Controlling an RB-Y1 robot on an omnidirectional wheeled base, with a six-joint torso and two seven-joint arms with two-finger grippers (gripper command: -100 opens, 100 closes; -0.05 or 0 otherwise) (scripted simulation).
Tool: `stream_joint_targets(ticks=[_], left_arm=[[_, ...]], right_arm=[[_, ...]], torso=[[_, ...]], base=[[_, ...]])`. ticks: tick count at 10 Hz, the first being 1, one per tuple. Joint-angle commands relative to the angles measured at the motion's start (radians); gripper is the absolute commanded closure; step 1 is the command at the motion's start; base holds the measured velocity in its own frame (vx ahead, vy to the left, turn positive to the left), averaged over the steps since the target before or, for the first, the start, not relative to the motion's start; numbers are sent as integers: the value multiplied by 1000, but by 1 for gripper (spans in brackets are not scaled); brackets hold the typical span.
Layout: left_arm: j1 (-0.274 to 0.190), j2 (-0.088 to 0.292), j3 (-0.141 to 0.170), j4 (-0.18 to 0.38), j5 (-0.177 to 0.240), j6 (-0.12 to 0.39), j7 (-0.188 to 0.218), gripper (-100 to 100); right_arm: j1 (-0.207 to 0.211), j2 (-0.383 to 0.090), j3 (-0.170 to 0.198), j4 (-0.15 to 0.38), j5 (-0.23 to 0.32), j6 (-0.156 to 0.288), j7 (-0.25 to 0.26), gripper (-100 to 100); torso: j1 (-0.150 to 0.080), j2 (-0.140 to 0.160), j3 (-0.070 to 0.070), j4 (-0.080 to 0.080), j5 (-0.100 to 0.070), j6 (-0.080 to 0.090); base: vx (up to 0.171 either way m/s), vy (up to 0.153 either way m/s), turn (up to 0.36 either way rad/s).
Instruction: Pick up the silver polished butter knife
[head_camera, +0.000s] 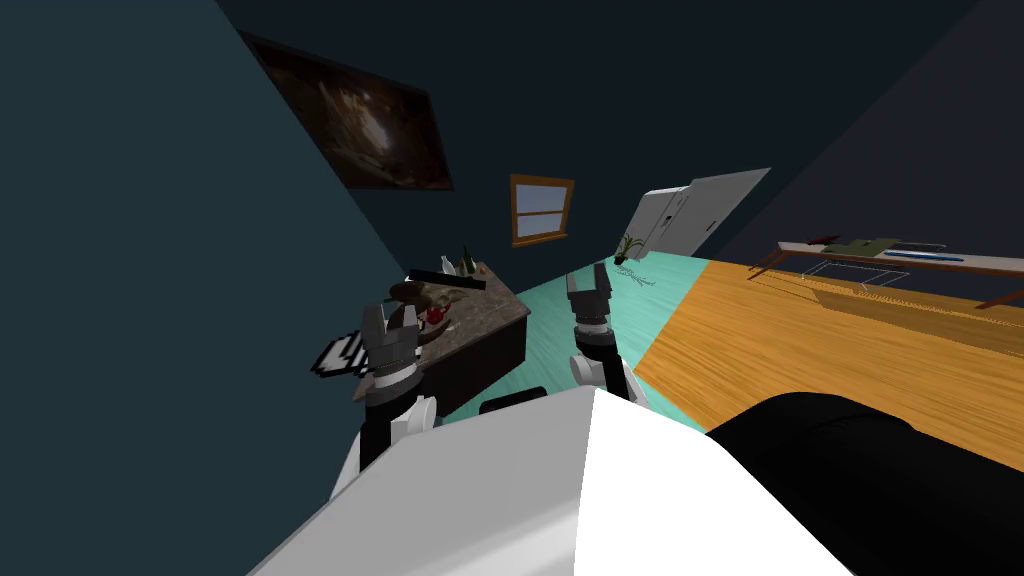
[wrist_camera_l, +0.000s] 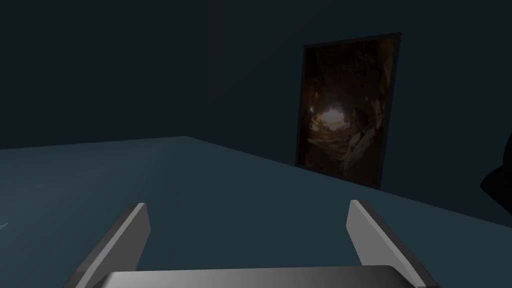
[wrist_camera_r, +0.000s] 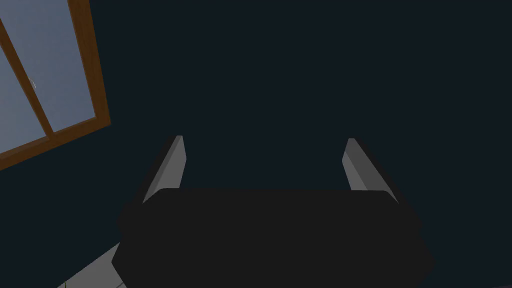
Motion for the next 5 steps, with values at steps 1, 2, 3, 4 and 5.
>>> stream_joint_targets(ticks=[1,2,3,4,5], left_arm=[[-26,26,2,14,10,38,10,-100],[-43,39,4,24,16,63,16,-100],[-64,52,5,35,25,94,24,-100],[-88,66,8,47,35,120,33,-100],[-88,66,8,47,35,131,33,-100]], right_arm=[[0,0,0,0,0,0,0,0],[0,0,0,0,0,0,0,0],[0,0,0,0,0,0,0,0],[0,0,0,0,0,0,0,0],[0,0,0,0,0,0,0,0]], torso=[[0,0,0,0,0,0],[1,1,0,0,0,0],[1,1,1,0,0,0],[2,2,1,0,0,0],[1,2,1,0,0,0]], base=[[-15,7,-89],[-28,17,-101],[-31,19,-89],[-32,17,-104],[-19,10,-36]])
